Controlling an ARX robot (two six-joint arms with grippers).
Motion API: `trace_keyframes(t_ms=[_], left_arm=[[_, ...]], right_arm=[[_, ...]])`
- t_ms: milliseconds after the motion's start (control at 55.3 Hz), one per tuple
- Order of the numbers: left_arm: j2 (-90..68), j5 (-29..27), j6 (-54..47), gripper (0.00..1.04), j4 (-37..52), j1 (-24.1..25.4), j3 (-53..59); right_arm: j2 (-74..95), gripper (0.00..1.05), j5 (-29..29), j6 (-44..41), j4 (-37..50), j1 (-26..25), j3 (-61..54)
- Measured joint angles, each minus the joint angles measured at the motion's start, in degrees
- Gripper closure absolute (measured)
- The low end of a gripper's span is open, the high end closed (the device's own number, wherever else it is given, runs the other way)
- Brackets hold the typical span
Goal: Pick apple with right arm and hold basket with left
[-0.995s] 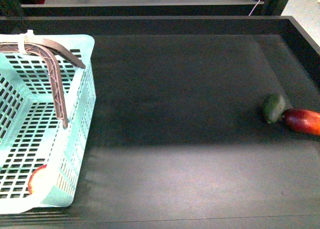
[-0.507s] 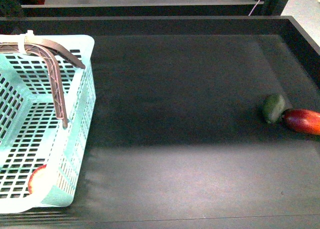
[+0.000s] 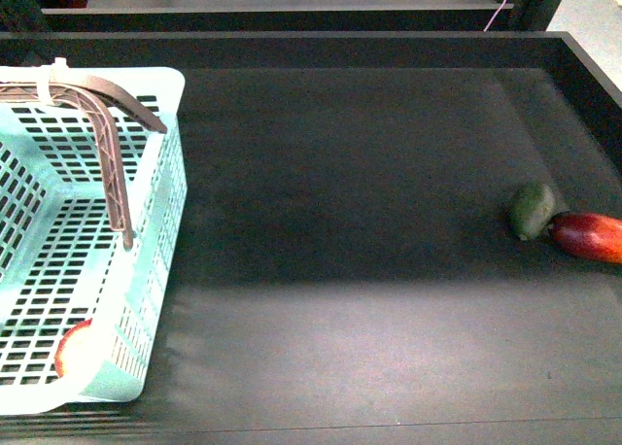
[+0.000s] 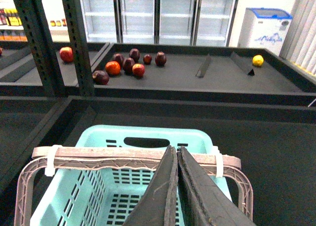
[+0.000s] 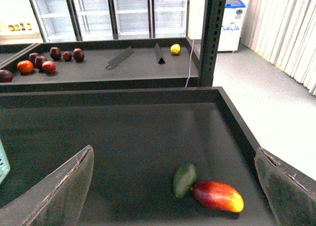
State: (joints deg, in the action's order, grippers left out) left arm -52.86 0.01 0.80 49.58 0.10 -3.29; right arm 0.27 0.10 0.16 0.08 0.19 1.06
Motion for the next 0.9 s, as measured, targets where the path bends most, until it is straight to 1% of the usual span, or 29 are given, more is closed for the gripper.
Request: trace_keyframes(t_ms=[326, 687, 905], left_arm=[[17.25, -0.02, -0.17, 1.02, -14.91, 0.00, 2.43], [29.92, -0.02, -0.17, 1.02, -26.75, 0.00, 2.43], [34.99, -0.02, -0.17, 1.02, -31.67, 0.00, 2.45]], right_arm=[[0.00, 0.09, 0.00, 0.02, 0.00, 0.00, 0.00], [0.00, 0.09, 0.02, 0.02, 0.00, 0.00, 0.00], [0.00, 0.09, 0.02, 0.02, 0.00, 0.00, 0.00]])
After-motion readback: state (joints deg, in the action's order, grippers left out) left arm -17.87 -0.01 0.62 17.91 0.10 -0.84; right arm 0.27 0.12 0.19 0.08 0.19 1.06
